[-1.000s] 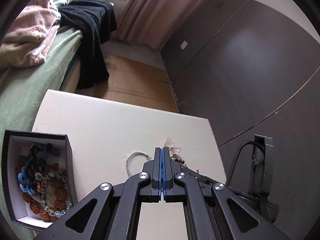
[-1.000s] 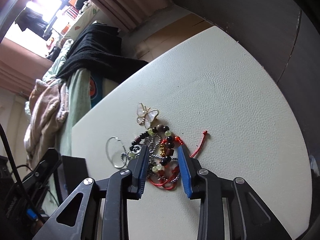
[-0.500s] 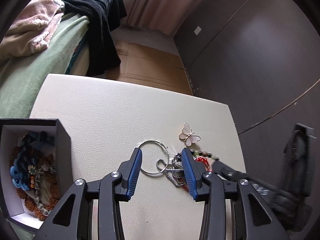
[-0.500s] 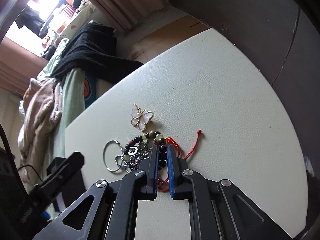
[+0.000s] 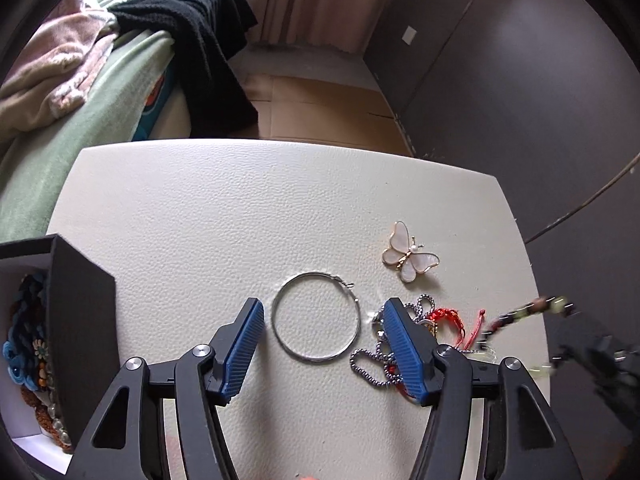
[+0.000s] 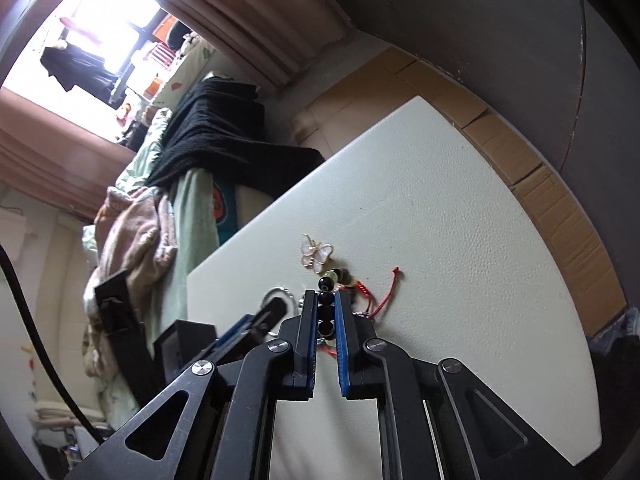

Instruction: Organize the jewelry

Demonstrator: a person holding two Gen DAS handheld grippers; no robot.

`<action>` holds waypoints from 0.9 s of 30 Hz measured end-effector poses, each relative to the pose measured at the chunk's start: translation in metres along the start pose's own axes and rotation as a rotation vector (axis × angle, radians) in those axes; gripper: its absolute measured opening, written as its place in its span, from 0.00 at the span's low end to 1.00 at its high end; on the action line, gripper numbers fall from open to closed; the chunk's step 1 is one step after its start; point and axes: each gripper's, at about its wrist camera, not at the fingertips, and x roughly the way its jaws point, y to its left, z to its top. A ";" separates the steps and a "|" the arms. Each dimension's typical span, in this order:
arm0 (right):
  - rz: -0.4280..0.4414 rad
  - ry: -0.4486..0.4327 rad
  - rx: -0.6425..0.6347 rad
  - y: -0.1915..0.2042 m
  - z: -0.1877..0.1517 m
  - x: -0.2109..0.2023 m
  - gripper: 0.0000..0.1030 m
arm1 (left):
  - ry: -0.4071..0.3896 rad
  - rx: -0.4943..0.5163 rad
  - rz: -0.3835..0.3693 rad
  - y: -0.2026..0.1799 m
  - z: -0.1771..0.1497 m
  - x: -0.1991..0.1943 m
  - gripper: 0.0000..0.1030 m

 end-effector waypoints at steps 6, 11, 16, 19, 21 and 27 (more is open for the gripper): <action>0.045 -0.037 0.004 0.002 0.003 -0.016 0.09 | -0.031 0.055 0.049 -0.008 -0.003 0.003 0.62; 0.053 -0.042 0.027 -0.004 0.005 -0.020 0.09 | -0.055 0.125 0.110 -0.021 -0.008 0.006 0.62; 0.046 -0.038 0.036 -0.006 0.004 -0.019 0.09 | -0.050 0.134 0.100 -0.017 -0.008 0.004 0.57; 0.045 -0.034 0.035 -0.004 0.004 -0.017 0.09 | -0.037 0.149 0.132 -0.013 -0.008 0.003 0.38; 0.044 -0.033 0.036 -0.004 0.004 -0.016 0.09 | -0.038 0.194 0.153 -0.016 -0.010 0.004 0.38; 0.038 -0.026 0.035 -0.003 0.003 -0.013 0.09 | -0.018 0.156 0.095 -0.011 -0.007 0.001 0.38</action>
